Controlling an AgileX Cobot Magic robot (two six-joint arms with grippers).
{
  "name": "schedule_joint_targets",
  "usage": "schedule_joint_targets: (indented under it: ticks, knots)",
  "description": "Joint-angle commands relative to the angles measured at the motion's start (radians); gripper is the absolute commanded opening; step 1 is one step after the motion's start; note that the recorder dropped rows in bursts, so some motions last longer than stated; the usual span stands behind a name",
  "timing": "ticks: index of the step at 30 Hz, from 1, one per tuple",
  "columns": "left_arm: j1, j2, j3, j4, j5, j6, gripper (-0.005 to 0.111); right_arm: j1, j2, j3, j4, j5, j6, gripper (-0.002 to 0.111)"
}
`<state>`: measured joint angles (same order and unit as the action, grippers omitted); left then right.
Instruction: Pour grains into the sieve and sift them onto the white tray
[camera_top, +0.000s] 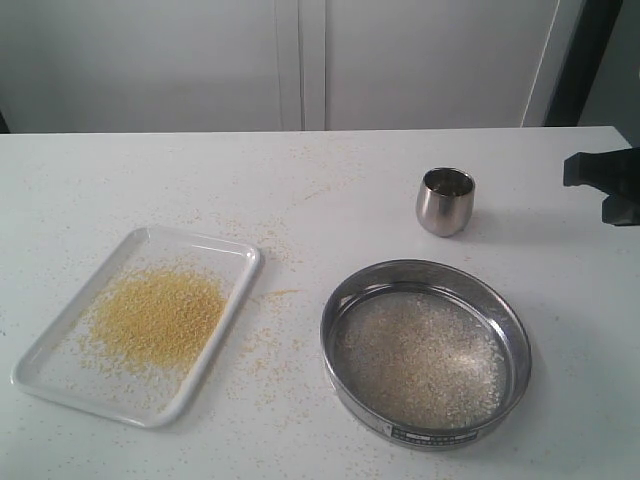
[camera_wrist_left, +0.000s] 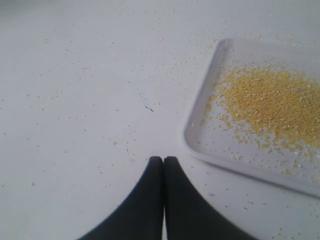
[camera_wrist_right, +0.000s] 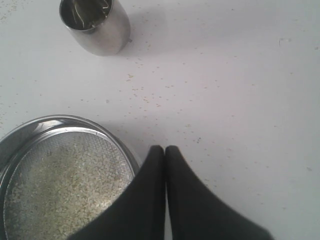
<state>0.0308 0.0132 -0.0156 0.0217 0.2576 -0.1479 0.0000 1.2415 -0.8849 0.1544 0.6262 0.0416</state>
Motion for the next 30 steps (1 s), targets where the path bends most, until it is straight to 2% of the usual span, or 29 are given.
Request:
schedule_joint_targets:
  ticks: [1,22,30]
  knots:
    - [0.007,-0.013,0.016,0.003,-0.012,-0.001,0.0,-0.006,-0.007,0.004,-0.002,-0.006,0.0,0.0]
    - [0.007,-0.013,0.016,0.001,-0.025,-0.001,0.0,-0.006,-0.007,0.004,-0.002,-0.008,0.0,0.0]
    - [0.007,-0.013,0.016,-0.085,-0.025,0.122,0.0,-0.006,-0.007,0.004,-0.002,-0.008,0.0,0.0]
